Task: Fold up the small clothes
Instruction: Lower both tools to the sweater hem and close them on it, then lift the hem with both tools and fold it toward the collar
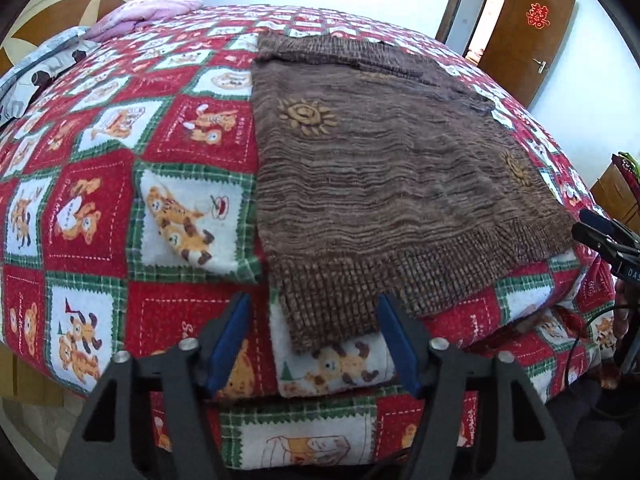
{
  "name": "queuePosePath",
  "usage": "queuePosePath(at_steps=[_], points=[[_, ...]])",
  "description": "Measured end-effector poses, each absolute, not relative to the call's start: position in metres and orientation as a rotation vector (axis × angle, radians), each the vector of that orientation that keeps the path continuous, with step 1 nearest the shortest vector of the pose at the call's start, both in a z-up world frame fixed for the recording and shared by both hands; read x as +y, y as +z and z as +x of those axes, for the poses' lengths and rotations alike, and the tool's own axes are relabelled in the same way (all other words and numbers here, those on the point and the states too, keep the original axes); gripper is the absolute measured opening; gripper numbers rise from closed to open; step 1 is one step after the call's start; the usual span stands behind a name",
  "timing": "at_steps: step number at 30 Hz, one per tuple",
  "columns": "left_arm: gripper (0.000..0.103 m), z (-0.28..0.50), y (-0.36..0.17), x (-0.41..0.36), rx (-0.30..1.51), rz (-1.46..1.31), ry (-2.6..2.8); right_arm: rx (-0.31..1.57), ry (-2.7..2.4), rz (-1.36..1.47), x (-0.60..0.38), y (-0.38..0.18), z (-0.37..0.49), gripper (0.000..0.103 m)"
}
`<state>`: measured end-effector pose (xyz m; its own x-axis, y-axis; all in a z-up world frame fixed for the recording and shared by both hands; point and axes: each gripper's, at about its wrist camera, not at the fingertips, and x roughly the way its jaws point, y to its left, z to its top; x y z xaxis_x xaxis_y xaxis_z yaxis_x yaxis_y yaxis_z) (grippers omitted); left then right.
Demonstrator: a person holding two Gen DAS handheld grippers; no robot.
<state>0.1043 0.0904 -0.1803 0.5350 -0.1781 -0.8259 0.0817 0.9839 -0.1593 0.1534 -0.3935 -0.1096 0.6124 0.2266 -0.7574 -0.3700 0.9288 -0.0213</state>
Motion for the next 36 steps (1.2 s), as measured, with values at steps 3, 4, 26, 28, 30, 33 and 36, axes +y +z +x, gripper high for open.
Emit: queuePosePath(at_steps=[3, 4, 26, 28, 30, 33, 36], points=[[0.024, 0.104, -0.179, 0.089, 0.981, -0.106, -0.167, 0.842, 0.337, -0.178, -0.396, -0.110, 0.155, 0.083], [0.024, 0.104, -0.179, 0.088, 0.978, -0.094, -0.171, 0.844, 0.337, -0.176, -0.397, -0.109, 0.155, 0.083], [0.014, 0.102, -0.173, 0.079, 0.905, 0.007, -0.155, 0.934, 0.313, 0.008, -0.450, -0.116, 0.150, 0.058], [0.011, 0.103, -0.170, 0.081, 0.901, 0.001, -0.158, 0.922, 0.297, -0.005, -0.448, -0.117, 0.151, 0.048], [0.010, 0.103, -0.166, 0.084, 0.894, -0.012, -0.160, 0.930, 0.308, -0.005, -0.447, -0.116, 0.151, 0.005], [0.005, 0.102, -0.159, 0.086, 0.884, -0.038, -0.189, 0.882, 0.324, 0.016, -0.450, -0.108, 0.146, 0.005], [0.005, 0.101, -0.149, 0.089, 0.859, -0.074, -0.222, 0.818, 0.320, 0.047, -0.455, -0.092, 0.143, 0.005]])
